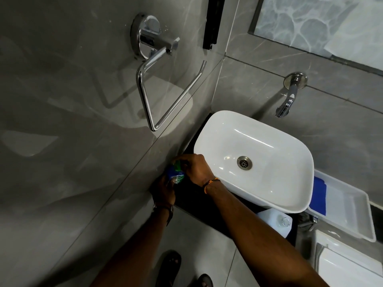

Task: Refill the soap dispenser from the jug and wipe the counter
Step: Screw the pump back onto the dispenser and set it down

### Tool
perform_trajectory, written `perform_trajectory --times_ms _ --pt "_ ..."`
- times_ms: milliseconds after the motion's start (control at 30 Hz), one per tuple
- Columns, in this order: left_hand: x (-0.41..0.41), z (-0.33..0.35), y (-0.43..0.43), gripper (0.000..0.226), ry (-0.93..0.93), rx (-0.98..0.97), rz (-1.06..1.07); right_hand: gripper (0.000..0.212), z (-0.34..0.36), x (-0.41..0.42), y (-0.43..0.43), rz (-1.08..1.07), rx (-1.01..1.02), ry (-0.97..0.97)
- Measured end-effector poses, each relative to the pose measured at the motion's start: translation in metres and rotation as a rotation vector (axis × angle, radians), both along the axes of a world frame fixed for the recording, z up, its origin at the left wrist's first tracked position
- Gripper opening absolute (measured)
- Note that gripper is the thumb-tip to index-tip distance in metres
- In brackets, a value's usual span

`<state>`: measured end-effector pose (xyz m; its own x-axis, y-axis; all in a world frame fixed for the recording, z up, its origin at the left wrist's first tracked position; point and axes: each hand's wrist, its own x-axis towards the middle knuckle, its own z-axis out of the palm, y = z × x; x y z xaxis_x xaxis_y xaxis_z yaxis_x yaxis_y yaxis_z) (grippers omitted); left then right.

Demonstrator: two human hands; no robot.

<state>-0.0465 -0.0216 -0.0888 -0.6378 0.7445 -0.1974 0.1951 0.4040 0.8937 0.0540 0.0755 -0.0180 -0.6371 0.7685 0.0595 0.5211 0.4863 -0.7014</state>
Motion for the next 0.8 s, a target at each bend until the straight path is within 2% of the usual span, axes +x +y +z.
perform_trajectory --times_ms 267,633,800 --pt "-0.001 -0.005 -0.001 0.025 0.033 -0.010 0.009 0.042 -0.003 -0.001 -0.001 -0.012 0.004 0.000" --pt "-0.003 -0.006 -0.004 0.027 0.010 0.020 -0.016 0.040 -0.007 0.005 -0.009 -0.041 0.006 -0.006" --pt "-0.004 -0.005 -0.013 0.031 -0.014 0.022 -0.026 0.054 -0.002 0.007 -0.012 -0.086 -0.054 0.020"
